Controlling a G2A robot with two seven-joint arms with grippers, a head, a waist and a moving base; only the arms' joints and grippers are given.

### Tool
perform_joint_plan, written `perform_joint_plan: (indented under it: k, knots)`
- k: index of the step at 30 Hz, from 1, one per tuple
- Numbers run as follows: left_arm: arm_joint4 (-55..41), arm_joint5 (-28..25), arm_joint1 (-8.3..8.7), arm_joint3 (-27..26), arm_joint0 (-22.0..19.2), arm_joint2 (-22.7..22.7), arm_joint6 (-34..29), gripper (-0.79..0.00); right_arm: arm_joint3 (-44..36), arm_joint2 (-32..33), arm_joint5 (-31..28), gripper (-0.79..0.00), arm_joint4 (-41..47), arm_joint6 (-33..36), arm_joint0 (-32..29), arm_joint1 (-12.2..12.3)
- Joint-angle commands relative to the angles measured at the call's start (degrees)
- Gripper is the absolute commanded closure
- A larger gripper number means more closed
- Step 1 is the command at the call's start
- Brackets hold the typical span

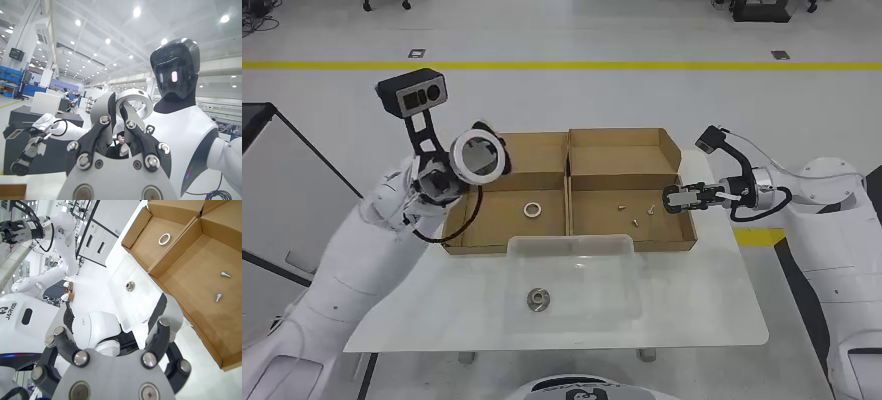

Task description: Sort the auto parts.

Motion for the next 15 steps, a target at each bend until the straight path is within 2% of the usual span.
perform_joint_plan:
  k: [1,15]
  knots:
    - [-1.7,0.0,-0.18,-0.7,-0.1,0.0,0.0,0.0,0.0,0.0,0.0,-0.785,0.0,0.0,0.0,0.0]
    - [-7.5,0.0,-2.29,-4.8,0.7,-2.1,0.0,0.0,0.0,0.0,0.0,-0.785,0.0,0.0,0.0,0.0]
